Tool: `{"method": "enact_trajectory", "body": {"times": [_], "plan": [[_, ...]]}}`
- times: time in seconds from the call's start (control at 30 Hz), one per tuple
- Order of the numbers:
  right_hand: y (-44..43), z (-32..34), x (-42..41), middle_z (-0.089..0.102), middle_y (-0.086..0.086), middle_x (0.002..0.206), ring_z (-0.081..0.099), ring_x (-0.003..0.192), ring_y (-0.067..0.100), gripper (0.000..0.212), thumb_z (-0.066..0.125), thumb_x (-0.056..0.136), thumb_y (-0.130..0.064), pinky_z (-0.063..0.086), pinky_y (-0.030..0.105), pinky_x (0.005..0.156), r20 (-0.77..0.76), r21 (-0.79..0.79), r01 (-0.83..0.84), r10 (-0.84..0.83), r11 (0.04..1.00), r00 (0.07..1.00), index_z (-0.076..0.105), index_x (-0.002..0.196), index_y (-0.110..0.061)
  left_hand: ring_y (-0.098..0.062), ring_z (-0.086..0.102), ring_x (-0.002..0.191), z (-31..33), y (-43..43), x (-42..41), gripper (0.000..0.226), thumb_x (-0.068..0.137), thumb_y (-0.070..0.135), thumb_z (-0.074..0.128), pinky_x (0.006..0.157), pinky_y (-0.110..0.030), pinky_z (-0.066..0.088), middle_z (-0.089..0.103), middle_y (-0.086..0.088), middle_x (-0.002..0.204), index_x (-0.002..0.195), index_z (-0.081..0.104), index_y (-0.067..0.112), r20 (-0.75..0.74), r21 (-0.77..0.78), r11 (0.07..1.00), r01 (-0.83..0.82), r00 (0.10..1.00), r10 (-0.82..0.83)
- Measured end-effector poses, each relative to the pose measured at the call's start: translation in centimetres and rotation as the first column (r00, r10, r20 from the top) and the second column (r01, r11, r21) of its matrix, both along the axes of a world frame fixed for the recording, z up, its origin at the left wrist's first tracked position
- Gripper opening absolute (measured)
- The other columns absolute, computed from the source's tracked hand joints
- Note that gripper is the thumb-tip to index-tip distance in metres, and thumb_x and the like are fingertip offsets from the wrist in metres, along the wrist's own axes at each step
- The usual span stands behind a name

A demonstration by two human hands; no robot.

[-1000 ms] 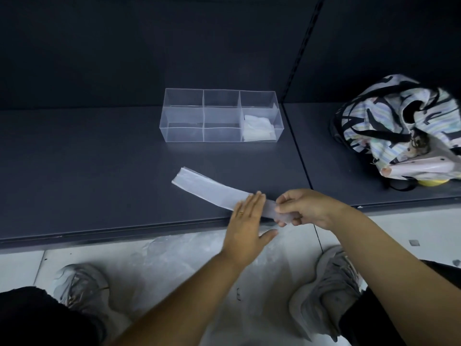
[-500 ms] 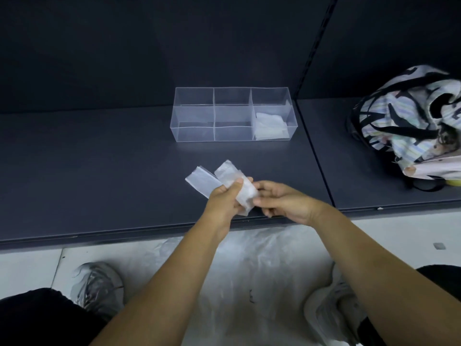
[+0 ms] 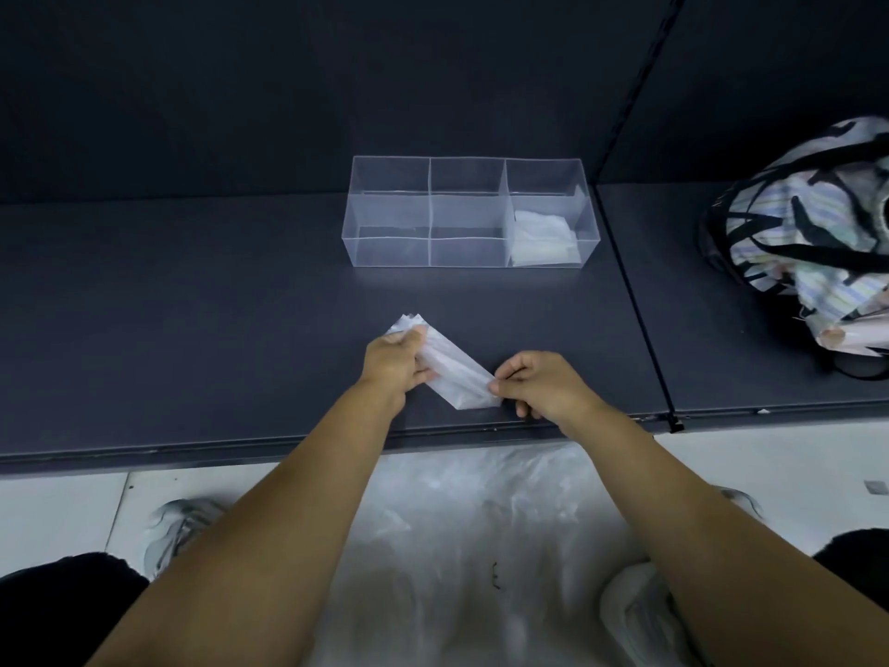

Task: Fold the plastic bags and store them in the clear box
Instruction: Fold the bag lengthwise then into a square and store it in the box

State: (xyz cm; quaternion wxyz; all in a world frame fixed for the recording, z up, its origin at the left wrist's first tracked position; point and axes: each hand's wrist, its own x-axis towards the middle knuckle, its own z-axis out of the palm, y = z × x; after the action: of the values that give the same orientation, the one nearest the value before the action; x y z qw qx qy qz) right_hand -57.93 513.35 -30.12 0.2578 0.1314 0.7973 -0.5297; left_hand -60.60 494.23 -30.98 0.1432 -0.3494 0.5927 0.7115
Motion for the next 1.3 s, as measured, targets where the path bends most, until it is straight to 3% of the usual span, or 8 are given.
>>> {"method": "enact_trajectory", "body": {"times": [0.17,0.33,0.43,0.57,0.77,1.03,1.17,1.3], "plan": [[-0.3,0.6,-0.3,0.065,0.000,0.061,0.046,0.037,0.007,0.011,0.073,0.079,-0.005,0.034,0.015,0.037,0.002,0.011,-0.006,0.006,1.000,1.000,0.064,0.083,-0.009,-0.019,0.066,0.077,0.4,-0.1,-0.3,0.015,0.094,0.021,0.060,0.049,-0.022,0.055,0.064,-0.008,0.091,0.103,0.062,0.008,0.020,0.015,0.996,-0.088,0.996,0.088],[-0.8,1.3,-0.9,0.067,0.001,0.063,0.044,0.040,0.007,0.014,0.074,0.078,-0.002,0.038,0.015,0.041,-0.035,-0.043,-0.005,0.003,0.999,0.999,0.063,0.080,-0.011,-0.005,0.059,0.088,1.5,0.0,2.1,0.035,0.092,0.027,0.062,0.083,-0.020,0.045,0.061,0.001,0.104,0.122,0.053,0.012,-0.274,-0.292,0.912,-0.287,0.939,0.208],[-1.1,1.6,-1.1,0.068,-0.001,0.063,0.044,0.041,0.007,0.015,0.075,0.077,-0.003,0.039,0.015,0.042,-0.044,-0.070,-0.013,0.010,0.997,0.999,0.064,0.080,-0.012,-0.003,0.051,0.065,1.6,1.5,5.8,0.017,0.093,0.028,0.059,0.064,-0.014,0.039,0.055,0.007,0.078,0.104,0.053,0.017,-0.306,-0.341,0.887,-0.311,0.929,0.209],[-1.5,1.6,-0.7,0.068,0.001,0.064,0.044,0.040,0.006,0.013,0.073,0.078,-0.002,0.038,0.014,0.043,-0.042,-0.084,-0.045,0.042,0.995,0.998,0.063,0.082,-0.010,-0.009,0.037,0.036,1.3,4.3,9.2,0.012,0.098,0.022,0.049,0.035,-0.017,0.028,0.049,0.002,0.046,0.097,0.058,0.013,-0.032,-0.038,0.995,-0.088,0.996,0.087],[-1.9,1.1,-0.2,0.065,0.004,0.062,0.044,0.037,0.002,0.012,0.072,0.079,-0.001,0.035,0.012,0.039,-0.052,-0.004,-0.049,0.049,0.999,0.997,0.063,0.080,-0.009,-0.012,0.037,0.035,1.6,4.9,10.0,0.012,0.094,0.027,0.055,0.036,-0.020,0.028,0.055,-0.001,0.049,0.094,0.064,0.020,0.017,0.038,0.996,0.081,0.997,-0.082],[-2.6,0.3,-0.5,0.064,0.004,0.061,0.047,0.039,0.010,0.015,0.071,0.078,-0.002,0.042,0.020,0.046,-0.068,0.116,-0.005,0.013,0.993,0.998,0.064,0.070,-0.013,-0.012,0.046,0.037,0.9,4.4,11.3,0.018,0.098,0.022,0.048,0.040,-0.021,0.036,0.061,0.000,0.054,0.090,0.063,0.014,0.034,-0.169,0.978,0.121,0.993,-0.117],[-2.8,0.3,-0.4,0.064,0.004,0.060,0.048,0.039,0.011,0.015,0.071,0.077,-0.001,0.044,0.022,0.048,-0.074,0.123,0.009,0.000,0.992,0.997,0.064,0.069,-0.012,-0.007,0.053,0.065,1.2,4.5,11.0,0.014,0.094,0.012,0.049,0.057,-0.011,0.037,0.057,0.008,0.076,0.099,0.062,0.010,-0.238,-0.695,0.719,-0.013,0.948,-0.213],[-2.9,0.5,-0.3,0.065,0.003,0.059,0.054,0.046,0.012,0.011,0.071,0.078,-0.004,0.047,0.024,0.051,-0.058,0.105,0.007,-0.001,0.994,0.998,0.067,0.071,-0.011,-0.022,0.049,0.120,0.5,4.5,9.6,0.032,0.096,0.018,0.054,0.104,-0.030,0.037,0.054,-0.008,0.128,0.126,0.058,0.006,-0.249,-0.892,0.437,0.116,0.681,-0.689]]}}
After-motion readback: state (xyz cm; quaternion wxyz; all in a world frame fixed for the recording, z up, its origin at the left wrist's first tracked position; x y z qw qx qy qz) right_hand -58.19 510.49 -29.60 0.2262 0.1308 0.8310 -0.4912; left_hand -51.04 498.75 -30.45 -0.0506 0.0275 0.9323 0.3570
